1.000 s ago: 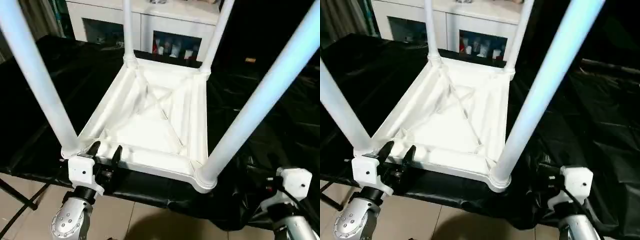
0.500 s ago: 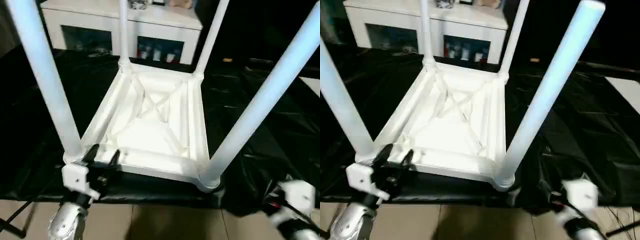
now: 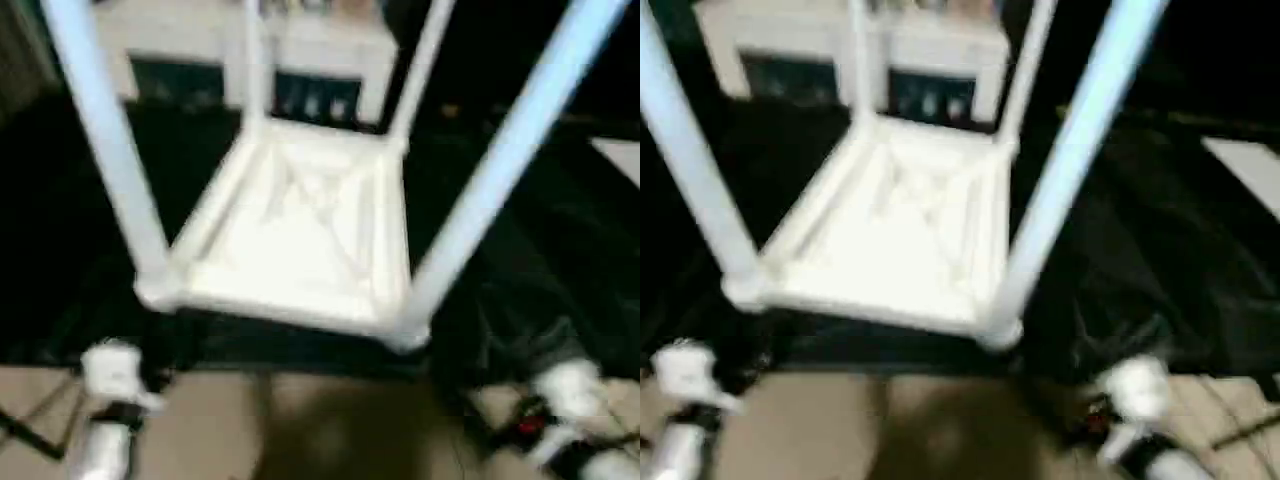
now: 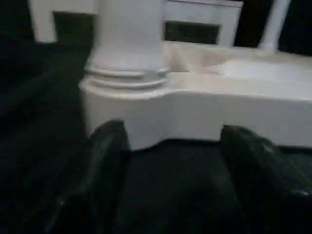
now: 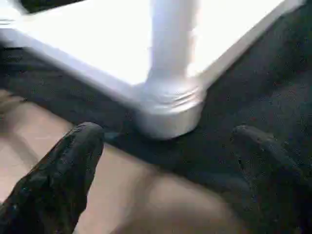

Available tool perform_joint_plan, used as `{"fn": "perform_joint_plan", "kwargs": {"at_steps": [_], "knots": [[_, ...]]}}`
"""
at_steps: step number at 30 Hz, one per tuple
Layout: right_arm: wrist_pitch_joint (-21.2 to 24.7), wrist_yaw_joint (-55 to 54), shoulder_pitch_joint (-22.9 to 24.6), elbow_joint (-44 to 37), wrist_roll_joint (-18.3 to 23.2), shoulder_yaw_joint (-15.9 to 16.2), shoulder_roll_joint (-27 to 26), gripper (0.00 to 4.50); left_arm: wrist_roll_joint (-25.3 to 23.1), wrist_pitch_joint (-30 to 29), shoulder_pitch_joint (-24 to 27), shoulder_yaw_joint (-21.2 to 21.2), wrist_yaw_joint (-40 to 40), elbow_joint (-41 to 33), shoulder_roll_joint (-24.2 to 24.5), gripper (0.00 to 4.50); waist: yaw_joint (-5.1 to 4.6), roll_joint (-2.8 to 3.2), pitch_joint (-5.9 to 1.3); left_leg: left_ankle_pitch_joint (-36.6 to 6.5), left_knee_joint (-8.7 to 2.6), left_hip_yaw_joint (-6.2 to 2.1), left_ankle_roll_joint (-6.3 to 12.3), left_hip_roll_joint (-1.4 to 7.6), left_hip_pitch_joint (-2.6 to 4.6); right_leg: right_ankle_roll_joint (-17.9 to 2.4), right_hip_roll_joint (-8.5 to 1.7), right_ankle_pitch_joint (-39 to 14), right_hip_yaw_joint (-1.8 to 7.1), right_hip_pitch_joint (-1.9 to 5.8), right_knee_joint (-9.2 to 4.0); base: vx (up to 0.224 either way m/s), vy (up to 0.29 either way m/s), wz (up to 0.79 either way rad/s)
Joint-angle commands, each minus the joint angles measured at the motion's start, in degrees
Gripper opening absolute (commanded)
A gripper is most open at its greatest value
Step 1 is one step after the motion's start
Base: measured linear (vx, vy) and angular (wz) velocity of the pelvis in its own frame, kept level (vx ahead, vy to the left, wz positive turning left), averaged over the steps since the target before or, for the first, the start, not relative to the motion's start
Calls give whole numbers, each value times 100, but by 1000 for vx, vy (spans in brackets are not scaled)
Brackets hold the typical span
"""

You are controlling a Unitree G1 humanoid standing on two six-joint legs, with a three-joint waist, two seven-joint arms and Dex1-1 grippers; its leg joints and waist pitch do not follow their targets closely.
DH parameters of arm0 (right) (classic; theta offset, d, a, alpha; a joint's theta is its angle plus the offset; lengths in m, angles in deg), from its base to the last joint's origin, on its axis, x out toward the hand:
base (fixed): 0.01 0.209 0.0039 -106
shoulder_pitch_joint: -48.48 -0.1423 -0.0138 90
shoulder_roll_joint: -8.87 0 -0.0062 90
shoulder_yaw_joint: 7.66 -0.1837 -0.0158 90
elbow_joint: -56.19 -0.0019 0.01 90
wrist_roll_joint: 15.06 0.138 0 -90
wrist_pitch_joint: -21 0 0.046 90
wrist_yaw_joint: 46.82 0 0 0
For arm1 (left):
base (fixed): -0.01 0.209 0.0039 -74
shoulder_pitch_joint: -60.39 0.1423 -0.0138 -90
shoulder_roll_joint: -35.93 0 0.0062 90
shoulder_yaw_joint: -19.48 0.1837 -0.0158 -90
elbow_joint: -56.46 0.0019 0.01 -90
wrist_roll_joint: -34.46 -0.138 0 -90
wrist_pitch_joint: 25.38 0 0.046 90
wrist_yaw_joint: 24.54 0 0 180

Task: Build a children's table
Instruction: Rotate leg to tighten

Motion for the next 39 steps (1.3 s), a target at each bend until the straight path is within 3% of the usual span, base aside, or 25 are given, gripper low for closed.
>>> {"fn": "perform_joint_plan", "kwargs": {"at_steps": [1,2,3,5,6,8,10,11,12,13,14,16,17,18,22,24,31,32,33,34,35,36,37,38,39], "knots": [[185,130,-233,-114,230,-73,93,450,-64,-11,64,-50,-172,492,-72,384,80,-37,11,-2606,-868,-339,-11,644,-78,-595,-695,-2104,505,3,-643,-34,-107,7],[206,255,-315,-56,315,4,59,450,38,102,65,-104,-83,523,-53,408,127,-75,12,-1739,-858,-272,158,627,-109,-539,-777,-2457,539,23,-751,-9,-89,-4],[207,301,-343,-34,341,34,45,450,78,141,68,-125,-44,527,-46,408,147,-114,-10,-1186,-857,-222,277,633,-108,-506,-763,-2449,547,22,-782,-9,-89,-4],[122,388,-435,43,287,129,32,450,117,205,23,-174,-42,634,20,423,231,-130,-45,-586,-891,-181,440,663,-100,-541,-706,-1748,534,25,-730,0,-72,-2],[38,314,-534,133,239,129,-36,450,92,193,-89,-178,-65,773,102,427,304,-139,-9,-870,-950,-147,479,670,-56,-520,-679,-1793,525,-49,-747,8,-67,0],[-75,199,-696,287,185,91,-149,450,111,236,-318,-187,-20,1015,206,446,335,-180,-31,-1004,-960,-102,390,691,-37,-604,-662,-1739,526,-56,-718,16,-28,1],[-7,238,-747,257,238,189,-219,450,110,253,-759,-271,-103,1506,397,446,394,-107,-74,-709,-963,-69,432,711,9,-701,-622,-1038,531,-67,-654,26,-19,1],[107,324,-731,143,318,322,-242,450,198,270,-1029,-386,-79,1854,504,446,437,-153,-95,-469,-925,-19,557,703,65,-733,-586,-483,537,-73,-607,78,-39,14],[117,332,-729,133,323,335,-243,450,206,271,-1049,-395,-71,1881,511,446,518,-141,-104,-190,-876,57,721,677,134,-768,-570,-22,554,-99,-573,0,0,0],[163,382,-718,84,342,396,-230,450,262,299,-1113,-415,49,1976,531,446,543,-130,-74,-173,-886,90,764,682,154,-821,-564,82,565,-124,-564,37,-36,19],[219,464,-699,53,363,471,-196,450,588,304,-1174,-468,606,1987,480,446,582,-133,-80,-159,-891,156,780,681,132,-883,-594,97,560,-81,-546,0,0,0],[213,496,-697,69,357,483,-180,450,791,299,-1193,-503,912,1955,434,446,614,-113,-82,-328,-949,194,638,714,68,-888,-577,-213,527,-46,-559,0,0,0],[191,509,-707,97,343,462,-173,450,911,296,-1205,-509,1122,1935,404,446,618,-174,-76,-450,-982,186,520,749,57,-858,-588,-470,525,-37,-572,0,0,0],[183,513,-717,100,338,433,-157,450,951,339,-1209,-481,1276,1927,400,446,620,-177,-88,-553,-998,183,420,766,65,-848,-583,-596,523,-39,-579,0,0,0],[163,538,-845,121,389,329,-84,450,1006,528,-1435,-393,1802,2238,485,446,637,-167,-102,-626,-1007,185,334,763,94,-819,-561,-308,534,-57,-561,0,0,0],[169,555,-895,142,416,294,-62,450,984,592,-1600,-422,1955,2452,557,446,663,-209,-141,-569,-983,208,357,756,117,-830,-570,-11,538,-46,-531,0,0,0],[-143,218,-1154,436,151,58,-141,450,783,554,-2255,-459,2018,3162,1047,446,816,-147,-229,-719,-985,262,42,776,162,-785,-606,-344,536,-59,-538,0,0,0],[-233,57,-1208,518,97,-21,-220,450,1045,-281,-968,-161,1519,-218,1054,446,830,-142,-234,-745,-992,262,-14,777,154,-782,-607,-339,534,-60,-529,0,0,0],[-244,26,-1215,530,95,-37,-237,450,1154,-571,-531,-75,1369,-1343,1039,446,783,-137,-265,-934,-1081,167,-185,961,-1,-991,-757,-88,489,83,-389,0,0,0],[-244,9,-1219,537,99,-50,-250,450,1266,-837,-128,-6,1253,-2379,1014,446,740,-123,-235,-976,-1121,164,-178,940,-96,-1021,-681,-135,423,117,-387,9,6,-18],[-255,-45,-1220,562,106,-96,-282,450,1500,-1312,282,166,1149,-3577,1053,446,765,-103,-286,-875,-1010,248,-108,868,34,-1155,-570,99,418,53,-419,51,6,-4],[-257,-50,-1214,565,107,-106,-285,450,1568,-1418,303,222,1174,-3678,1087,446,775,-118,-259,-632,-948,308,-11,840,93,-1403,-533,595,470,-11,-413,51,6,-4],[-282,-80,-1202,573,60,-112,-280,450,1629,-1564,330,321,1236,-3833,1156,446,782,-123,-250,-518,-937,338,49,803,112,-1438,-468,743,470,-40,-415,30,0,18],[-278,-78,-1191,573,59,-113,-277,450,1695,-1694,362,409,1288,-3928,1214,446,816,-141,-193,-671,-934,409,81,758,198,-1422,-403,573,493,-128,-438,-21,9,19],[-284,-75,-1161,572,25,-101,-257,450,1750,-1885,390,583,1388,-4087,1311,446,834,-170,-185,-900,-935,428,45,738,188,-1288,-419,72,524,-97,-464,-21,9,19]]}}
